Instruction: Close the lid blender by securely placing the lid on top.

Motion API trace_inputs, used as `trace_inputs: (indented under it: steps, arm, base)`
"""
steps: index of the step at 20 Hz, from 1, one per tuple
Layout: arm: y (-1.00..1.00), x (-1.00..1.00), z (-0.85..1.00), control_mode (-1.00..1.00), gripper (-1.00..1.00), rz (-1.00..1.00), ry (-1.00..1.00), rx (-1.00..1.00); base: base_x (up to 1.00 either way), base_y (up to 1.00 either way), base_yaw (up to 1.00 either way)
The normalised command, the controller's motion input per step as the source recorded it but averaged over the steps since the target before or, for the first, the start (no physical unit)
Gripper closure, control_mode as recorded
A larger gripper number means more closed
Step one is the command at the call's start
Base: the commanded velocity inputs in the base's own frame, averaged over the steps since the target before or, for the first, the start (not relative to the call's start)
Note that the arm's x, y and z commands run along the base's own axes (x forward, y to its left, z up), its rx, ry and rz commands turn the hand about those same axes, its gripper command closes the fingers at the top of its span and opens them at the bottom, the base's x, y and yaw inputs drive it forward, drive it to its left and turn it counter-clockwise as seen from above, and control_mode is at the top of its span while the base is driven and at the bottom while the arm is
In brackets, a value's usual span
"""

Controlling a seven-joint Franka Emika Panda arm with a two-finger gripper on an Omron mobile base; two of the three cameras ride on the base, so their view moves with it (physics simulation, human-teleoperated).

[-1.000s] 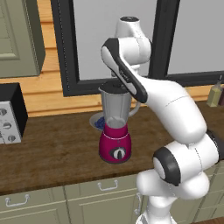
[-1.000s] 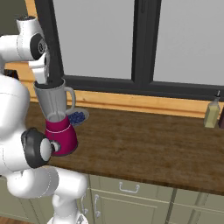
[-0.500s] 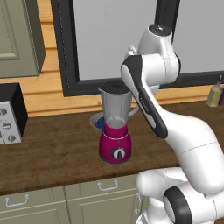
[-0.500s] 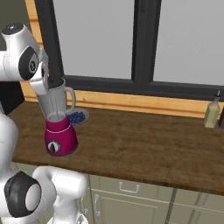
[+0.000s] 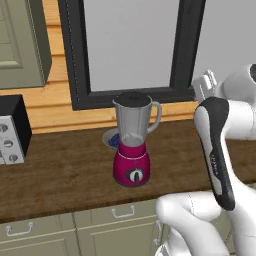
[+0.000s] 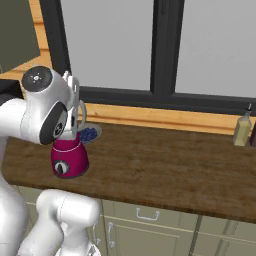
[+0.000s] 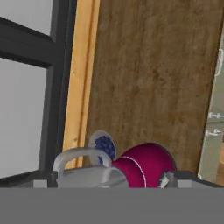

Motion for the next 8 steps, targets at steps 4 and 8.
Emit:
trace_inputs:
  steps: [4,8]
  arm:
    - [-0.68,-0.23,-0.2,-1.0,-1.0,-0.04,-0.02,0.01]
    - [-0.42,0.0,-0.12,-1.0,-1.0,0.0,0.0,0.0]
  base:
    - [0.0,0.0,0.0]
    - [0.0,0.0,0.0]
